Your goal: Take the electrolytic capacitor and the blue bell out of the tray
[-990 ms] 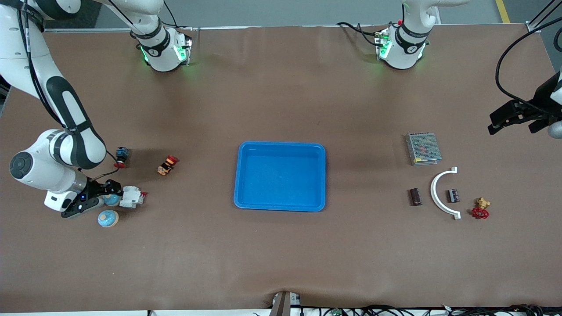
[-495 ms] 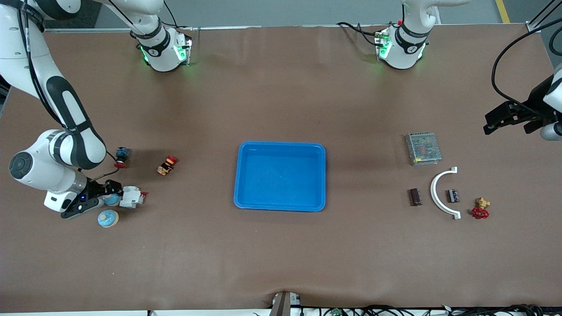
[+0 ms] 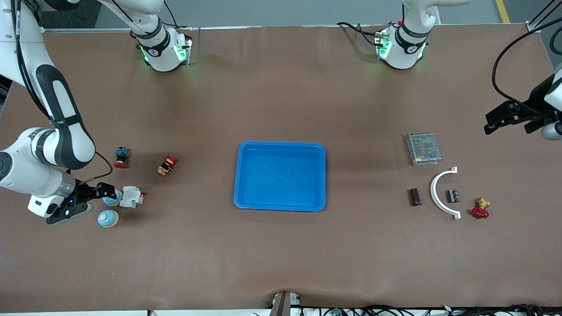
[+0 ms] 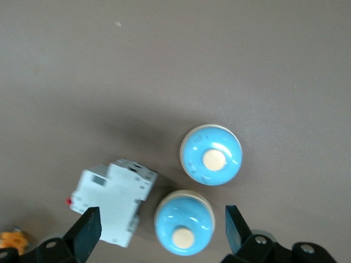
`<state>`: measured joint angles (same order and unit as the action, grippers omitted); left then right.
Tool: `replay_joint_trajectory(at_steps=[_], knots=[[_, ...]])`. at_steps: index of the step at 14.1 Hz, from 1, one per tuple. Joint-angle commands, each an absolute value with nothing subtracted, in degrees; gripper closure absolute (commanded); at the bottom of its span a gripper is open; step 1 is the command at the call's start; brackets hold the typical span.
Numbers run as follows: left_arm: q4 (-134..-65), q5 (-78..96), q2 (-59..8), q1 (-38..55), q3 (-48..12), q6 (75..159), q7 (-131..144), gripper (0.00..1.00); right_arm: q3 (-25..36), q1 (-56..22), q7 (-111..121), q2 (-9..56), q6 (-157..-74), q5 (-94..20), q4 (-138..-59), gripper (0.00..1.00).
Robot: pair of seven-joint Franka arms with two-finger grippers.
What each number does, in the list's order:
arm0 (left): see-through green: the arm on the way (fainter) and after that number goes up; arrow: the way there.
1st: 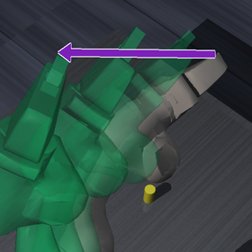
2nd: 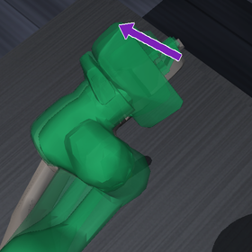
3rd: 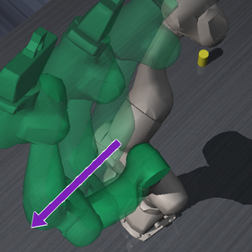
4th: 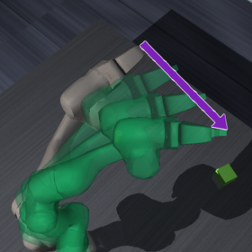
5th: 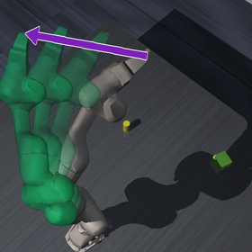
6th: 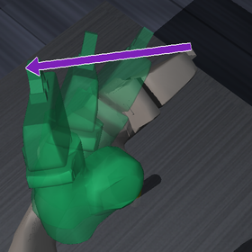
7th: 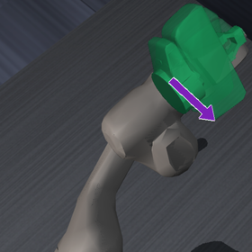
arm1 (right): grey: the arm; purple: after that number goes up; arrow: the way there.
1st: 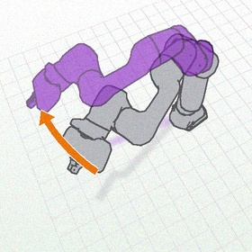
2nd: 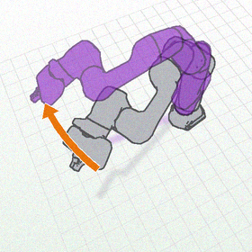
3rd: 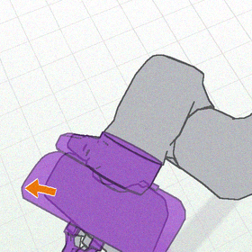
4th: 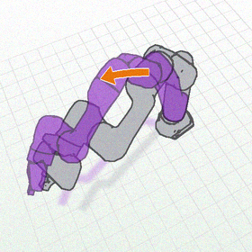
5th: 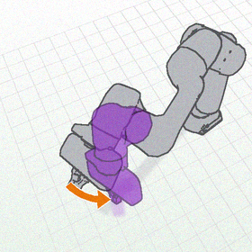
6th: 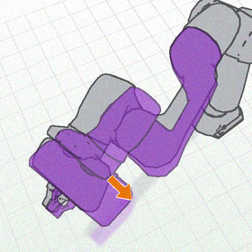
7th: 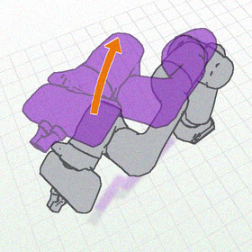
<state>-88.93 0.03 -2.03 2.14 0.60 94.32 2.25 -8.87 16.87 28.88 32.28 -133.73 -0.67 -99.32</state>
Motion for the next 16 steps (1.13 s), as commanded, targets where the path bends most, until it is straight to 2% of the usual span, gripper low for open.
replay_joint_trajectory(at_steps=[1,9,14,16], knots=[[-87.63,0.00,-2.37,2.11,0.62,92.99,1.93,0.00,-8.70,14.51,21.82,28.75,-130.18,-1.14,-99.84,0.00],[-87.45,-0.09,-2.29,2.28,0.53,92.99,1.85,0.00,-8.17,5.81,3.19,17.59,-114.90,-0.09,-98.53,0.00],[-87.45,-0.09,-2.20,2.29,-0.09,92.99,1.84,0.00,-8.26,0.71,-5.61,17.05,-98.12,4.03,-85.28,0.00],[-87.45,-0.09,-2.11,2.29,-0.26,92.99,1.76,0.00,-8.26,0.26,-7.38,17.14,-94.23,4.66,-81.14,0.00]])
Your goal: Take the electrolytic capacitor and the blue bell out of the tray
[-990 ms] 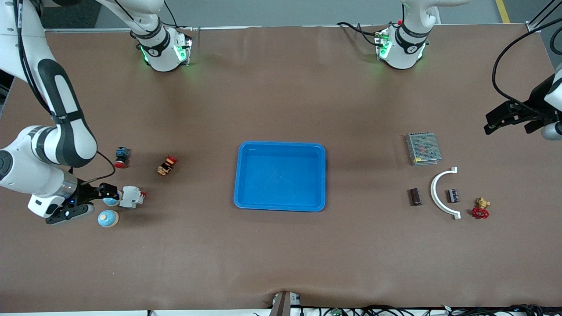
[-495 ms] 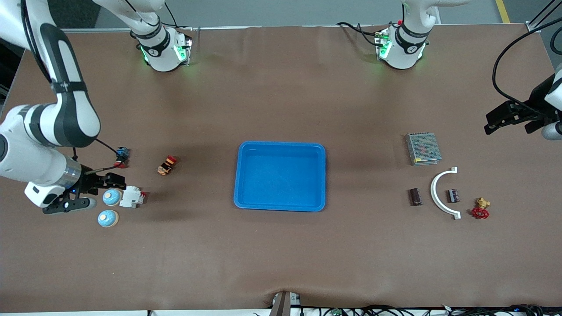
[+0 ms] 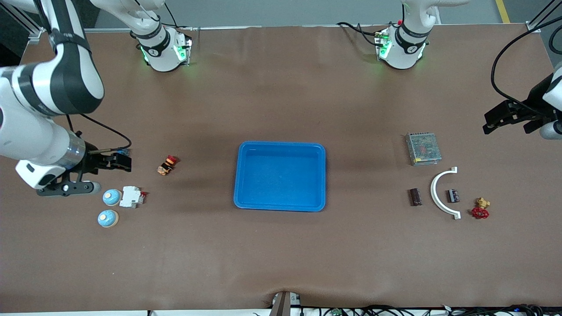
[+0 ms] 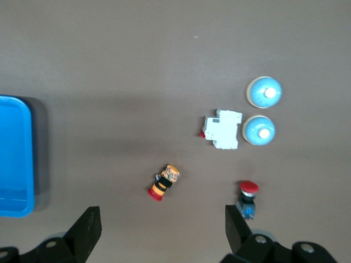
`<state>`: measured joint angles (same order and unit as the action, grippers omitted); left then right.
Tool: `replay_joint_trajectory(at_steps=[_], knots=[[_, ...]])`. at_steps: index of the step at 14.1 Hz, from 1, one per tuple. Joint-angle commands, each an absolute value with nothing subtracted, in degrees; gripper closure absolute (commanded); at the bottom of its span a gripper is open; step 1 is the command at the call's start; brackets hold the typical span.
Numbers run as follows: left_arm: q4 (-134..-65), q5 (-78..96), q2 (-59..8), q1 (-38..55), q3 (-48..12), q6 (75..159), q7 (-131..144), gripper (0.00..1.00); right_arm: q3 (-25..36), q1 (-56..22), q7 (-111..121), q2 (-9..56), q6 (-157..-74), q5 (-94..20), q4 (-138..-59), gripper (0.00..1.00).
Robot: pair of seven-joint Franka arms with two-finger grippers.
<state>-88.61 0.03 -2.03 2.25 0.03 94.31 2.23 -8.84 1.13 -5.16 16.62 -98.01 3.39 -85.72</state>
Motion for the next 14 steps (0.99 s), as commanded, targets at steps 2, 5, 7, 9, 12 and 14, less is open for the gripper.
replay_joint_trajectory(at_steps=[2,5,7,9,12,14], knots=[[-87.45,-0.09,-2.20,2.29,-0.61,92.55,1.76,0.00,-8.00,0.70,-7.47,16.96,-92.47,4.66,-79.89,0.00],[-87.36,-0.09,-2.20,2.20,-0.70,92.55,1.93,0.00,-7.39,1.58,-6.77,16.18,-89.92,6.41,-79.54,0.00],[-87.45,-0.09,-2.29,2.20,-0.70,92.55,1.93,0.00,-7.30,1.93,-6.77,13.54,-89.13,7.03,-79.54,0.00],[-87.45,-0.09,-2.29,2.02,-0.70,92.55,1.85,0.00,-7.21,2.37,-6.68,12.31,-87.90,7.03,-79.37,0.00],[-87.45,-0.09,-2.29,2.11,-0.62,92.55,1.85,0.00,-7.29,4.47,-6.85,9.76,-87.80,6.07,-79.37,0.00],[-87.45,-0.09,-2.29,2.11,-0.70,92.55,1.85,0.00,-7.21,5.79,-6.86,8.53,-87.89,3.10,-79.37,0.00]])
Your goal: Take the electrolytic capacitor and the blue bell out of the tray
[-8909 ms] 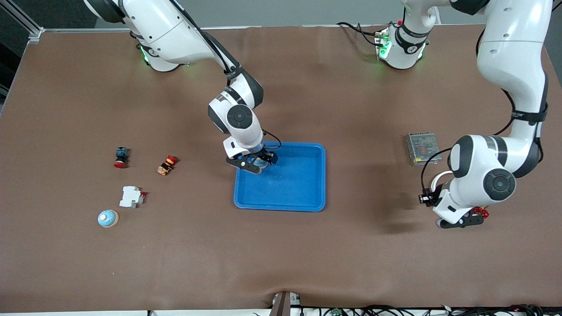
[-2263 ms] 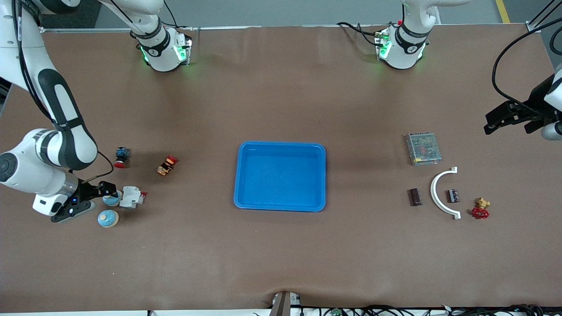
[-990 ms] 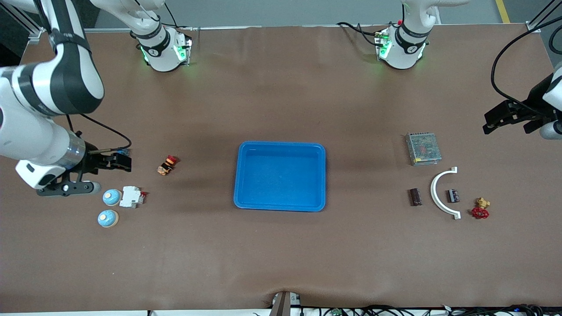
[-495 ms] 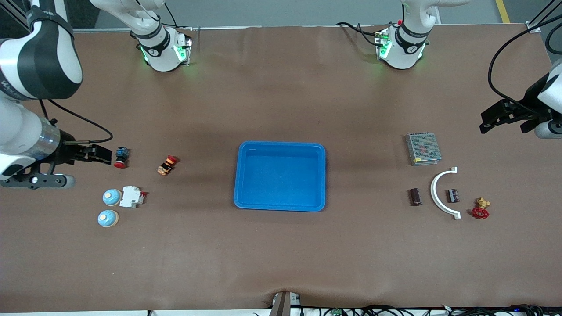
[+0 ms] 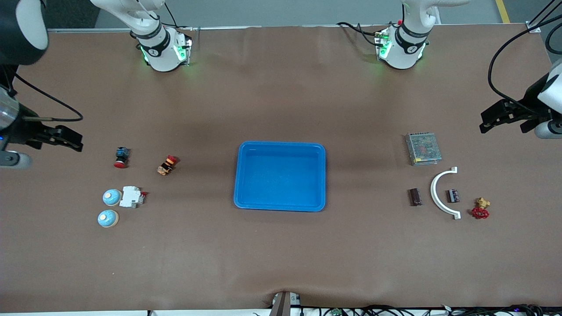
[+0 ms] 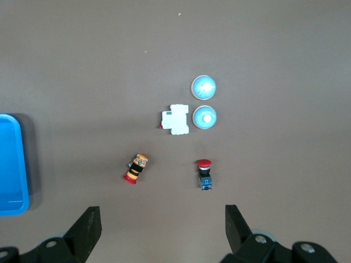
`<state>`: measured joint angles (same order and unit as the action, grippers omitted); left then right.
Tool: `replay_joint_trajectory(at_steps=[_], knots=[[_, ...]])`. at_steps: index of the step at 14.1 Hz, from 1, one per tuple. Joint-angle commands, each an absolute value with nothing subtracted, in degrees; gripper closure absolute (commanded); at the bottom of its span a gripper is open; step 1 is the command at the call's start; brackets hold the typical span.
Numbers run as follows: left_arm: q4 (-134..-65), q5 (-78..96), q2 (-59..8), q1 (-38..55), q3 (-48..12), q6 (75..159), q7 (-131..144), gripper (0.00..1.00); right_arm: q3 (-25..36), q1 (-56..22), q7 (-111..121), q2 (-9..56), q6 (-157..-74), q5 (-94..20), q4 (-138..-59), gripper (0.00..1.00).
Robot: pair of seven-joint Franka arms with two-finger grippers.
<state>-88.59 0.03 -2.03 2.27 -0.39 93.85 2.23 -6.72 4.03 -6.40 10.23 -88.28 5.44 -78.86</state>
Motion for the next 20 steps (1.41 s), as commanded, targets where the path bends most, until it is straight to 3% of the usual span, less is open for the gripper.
replay_joint_trajectory(at_steps=[1,11,17,20], knots=[[-87.45,-0.09,-2.29,2.02,-0.70,92.55,1.85,0.00,-7.12,6.93,-6.94,7.74,-87.89,0.90,-79.45,0.00],[-87.36,-0.09,-2.29,2.02,-0.62,92.55,2.11,0.00,-5.80,7.56,-8.17,3.25,-88.50,0.09,-82.79,0.00],[-87.36,-0.09,-2.29,1.85,-0.62,92.55,1.93,0.00,-3.25,6.24,-8.09,-1.05,-94.65,0.17,-91.04,0.00],[-87.36,-0.09,-2.29,1.93,-0.62,92.55,1.85,0.00,0.08,3.09,-8.09,-1.23,-94.40,0.26,-90.79,0.00]])
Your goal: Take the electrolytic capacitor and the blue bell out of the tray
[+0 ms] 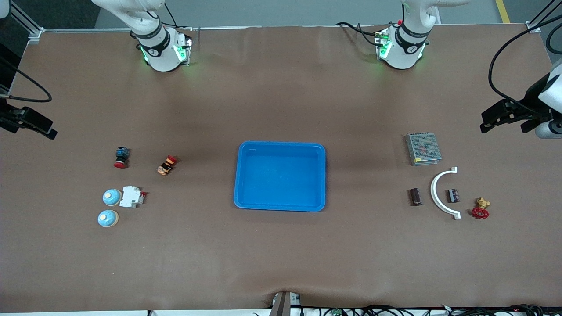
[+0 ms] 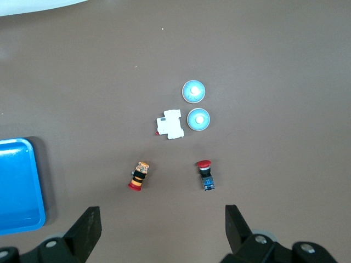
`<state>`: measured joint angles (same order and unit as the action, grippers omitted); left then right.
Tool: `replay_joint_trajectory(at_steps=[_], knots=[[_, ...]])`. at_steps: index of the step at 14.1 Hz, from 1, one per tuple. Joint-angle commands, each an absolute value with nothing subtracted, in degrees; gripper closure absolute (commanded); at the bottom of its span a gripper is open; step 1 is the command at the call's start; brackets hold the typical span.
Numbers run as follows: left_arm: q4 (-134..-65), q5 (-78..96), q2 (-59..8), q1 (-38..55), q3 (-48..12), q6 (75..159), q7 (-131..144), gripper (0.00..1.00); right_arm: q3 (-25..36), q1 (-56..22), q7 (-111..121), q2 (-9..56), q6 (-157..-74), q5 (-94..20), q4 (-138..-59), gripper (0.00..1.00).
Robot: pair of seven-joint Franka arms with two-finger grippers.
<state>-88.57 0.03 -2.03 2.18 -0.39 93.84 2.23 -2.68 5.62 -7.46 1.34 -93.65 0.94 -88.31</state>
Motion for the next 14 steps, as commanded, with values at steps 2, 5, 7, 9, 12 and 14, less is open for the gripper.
replay_joint_trajectory(at_steps=[2,5,7,9,12,14], knots=[[-87.36,-0.09,-2.29,1.85,-0.62,92.55,1.76,0.00,0.35,2.72,-8.09,-1.23,-94.22,0.26,-90.53,0.00],[-87.36,-0.09,-2.29,1.76,-0.62,92.55,1.67,0.00,0.26,2.72,-8.17,-0.97,-93.69,0.35,-89.56,0.00],[-87.36,-0.09,-2.29,1.76,-0.62,92.55,1.67,0.00,0.26,2.81,-8.17,-0.97,-93.69,0.44,-88.95,0.00],[-87.36,-0.09,-2.29,1.76,-0.62,92.55,1.67,0.00,0.18,2.81,-8.09,-0.97,-93.95,0.53,-88.68,0.00],[-87.36,-0.09,-2.29,1.84,-0.62,92.55,1.67,0.00,0.18,2.90,-7.47,-0.97,-94.57,0.44,-87.89,0.00],[-87.36,-0.09,-2.29,1.76,-0.62,92.55,1.67,0.00,0.09,2.81,-7.47,-0.97,-94.92,0.35,-87.37,0.00]])
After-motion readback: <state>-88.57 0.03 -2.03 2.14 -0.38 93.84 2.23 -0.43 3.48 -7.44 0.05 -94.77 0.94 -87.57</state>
